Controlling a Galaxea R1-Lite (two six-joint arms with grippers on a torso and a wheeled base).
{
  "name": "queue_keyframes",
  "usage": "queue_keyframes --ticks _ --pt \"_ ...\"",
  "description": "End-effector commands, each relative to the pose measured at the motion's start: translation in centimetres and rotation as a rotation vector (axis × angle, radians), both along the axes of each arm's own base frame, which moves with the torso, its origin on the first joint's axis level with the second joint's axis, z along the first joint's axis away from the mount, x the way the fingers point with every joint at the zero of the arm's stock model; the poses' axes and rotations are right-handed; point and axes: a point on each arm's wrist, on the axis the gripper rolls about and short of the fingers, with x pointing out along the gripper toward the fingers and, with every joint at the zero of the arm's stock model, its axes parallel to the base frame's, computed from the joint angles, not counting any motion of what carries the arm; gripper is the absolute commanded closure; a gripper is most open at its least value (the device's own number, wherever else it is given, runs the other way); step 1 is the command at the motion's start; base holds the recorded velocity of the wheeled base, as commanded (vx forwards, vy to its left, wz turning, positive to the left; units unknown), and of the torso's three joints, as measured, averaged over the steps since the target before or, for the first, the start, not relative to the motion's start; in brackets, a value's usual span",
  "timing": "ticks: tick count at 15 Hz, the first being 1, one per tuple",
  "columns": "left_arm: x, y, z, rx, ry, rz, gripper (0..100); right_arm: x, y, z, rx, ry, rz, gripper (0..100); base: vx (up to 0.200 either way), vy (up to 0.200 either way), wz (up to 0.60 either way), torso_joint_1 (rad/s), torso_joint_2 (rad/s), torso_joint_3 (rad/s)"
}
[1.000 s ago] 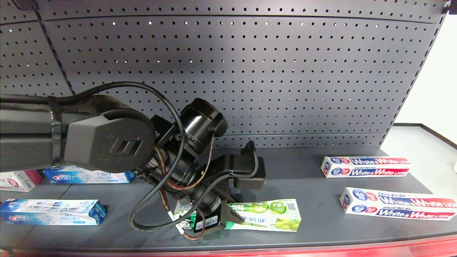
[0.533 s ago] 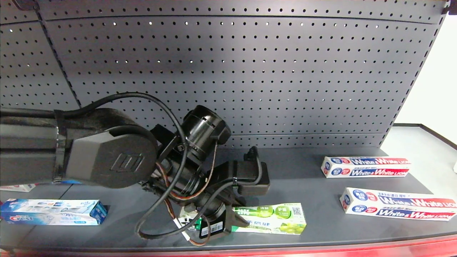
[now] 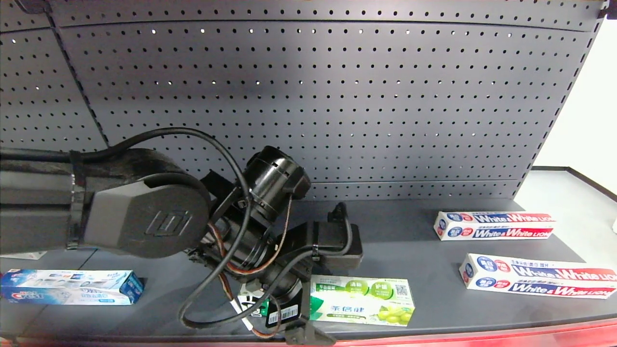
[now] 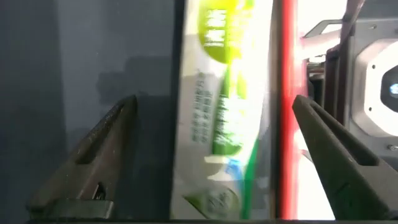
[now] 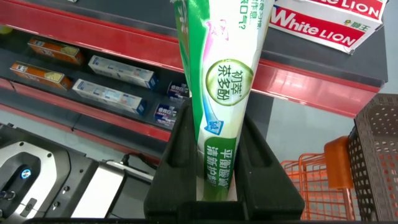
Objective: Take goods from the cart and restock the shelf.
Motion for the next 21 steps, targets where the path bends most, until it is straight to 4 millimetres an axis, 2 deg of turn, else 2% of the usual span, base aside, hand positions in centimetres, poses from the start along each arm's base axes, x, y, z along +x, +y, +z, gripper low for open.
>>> queue_keyframes --ticks 1,3,11,14,17,21 --pt "-0.2 0.2 0.6 -0.012 -0.015 0.002 0 0.0 0.0 0.1 0.000 -0.002 0.001 100 0.000 0.000 0.00 0.000 0.00 0.000" --pt "-0.3 0.3 1.8 -0.025 -0.014 0.017 0 0.0 0.0 0.0 0.000 0.000 0.001 100 0.000 0.000 0.00 0.000 0.00 0.000" --pt "-0.7 0.7 3.9 -0.065 -0.038 0.037 0 0.0 0.0 0.3 0.002 -0.008 0.001 100 0.000 0.000 0.00 0.000 0.00 0.000" --pt "-1.6 1.9 5.2 -0.095 -0.056 0.063 0 0.2 0.0 0.9 0.002 -0.011 0.008 100 0.000 0.000 0.00 0.000 0.00 0.000" --pt "-2.3 2.9 5.7 -0.102 -0.066 0.077 0 0.8 0.2 1.8 0.001 -0.018 0.015 100 0.000 0.000 0.00 0.000 0.00 0.000" --pt "-4.9 5.3 6.4 -0.116 -0.057 0.141 0 2.4 0.6 4.1 -0.036 -0.020 0.072 100 0.000 0.000 0.00 0.000 0.00 0.000"
